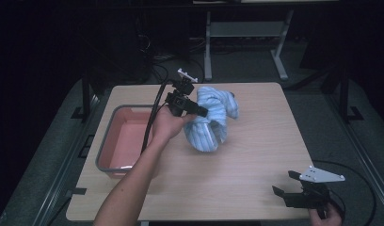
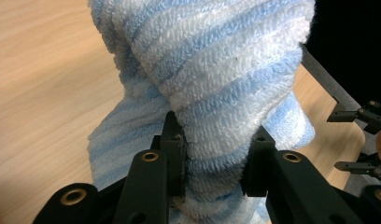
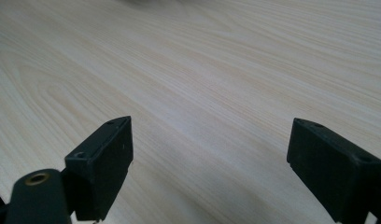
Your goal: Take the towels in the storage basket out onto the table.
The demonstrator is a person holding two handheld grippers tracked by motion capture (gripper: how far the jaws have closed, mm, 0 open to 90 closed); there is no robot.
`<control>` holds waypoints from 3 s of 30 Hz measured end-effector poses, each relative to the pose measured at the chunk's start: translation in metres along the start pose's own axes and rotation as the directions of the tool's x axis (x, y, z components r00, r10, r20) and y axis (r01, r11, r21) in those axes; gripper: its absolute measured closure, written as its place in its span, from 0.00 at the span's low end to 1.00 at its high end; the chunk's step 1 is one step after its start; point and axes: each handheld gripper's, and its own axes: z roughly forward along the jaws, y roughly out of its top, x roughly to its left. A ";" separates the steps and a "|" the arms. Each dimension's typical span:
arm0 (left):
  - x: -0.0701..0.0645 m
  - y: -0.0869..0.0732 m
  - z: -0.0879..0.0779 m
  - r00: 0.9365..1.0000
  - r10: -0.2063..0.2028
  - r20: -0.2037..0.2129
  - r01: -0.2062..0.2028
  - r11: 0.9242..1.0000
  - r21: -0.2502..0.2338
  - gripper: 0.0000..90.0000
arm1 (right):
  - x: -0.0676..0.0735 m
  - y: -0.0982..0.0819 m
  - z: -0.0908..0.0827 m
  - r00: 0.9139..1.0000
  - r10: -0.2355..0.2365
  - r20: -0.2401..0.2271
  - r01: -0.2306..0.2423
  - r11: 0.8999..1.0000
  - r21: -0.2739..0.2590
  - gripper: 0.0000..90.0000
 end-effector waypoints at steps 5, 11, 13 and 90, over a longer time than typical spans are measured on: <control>-0.002 0.001 0.016 1.000 0.019 0.015 -0.019 1.000 0.022 0.75 | 0.000 0.000 0.000 1.000 0.004 0.000 -0.004 1.000 0.002 0.16; -0.003 0.000 0.030 1.000 0.010 0.024 -0.011 0.999 0.031 0.75 | 0.001 0.001 0.001 1.000 0.000 -0.002 0.000 1.000 0.003 0.16; -0.003 -0.002 0.035 1.000 0.004 0.021 -0.005 0.999 0.037 0.75 | 0.002 0.001 0.001 1.000 0.000 -0.004 0.000 1.000 0.005 0.16; -0.010 -0.031 0.124 1.000 -0.028 0.008 0.028 0.999 0.032 0.51 | -0.001 0.001 0.003 1.000 0.003 -0.003 -0.003 1.000 0.012 0.16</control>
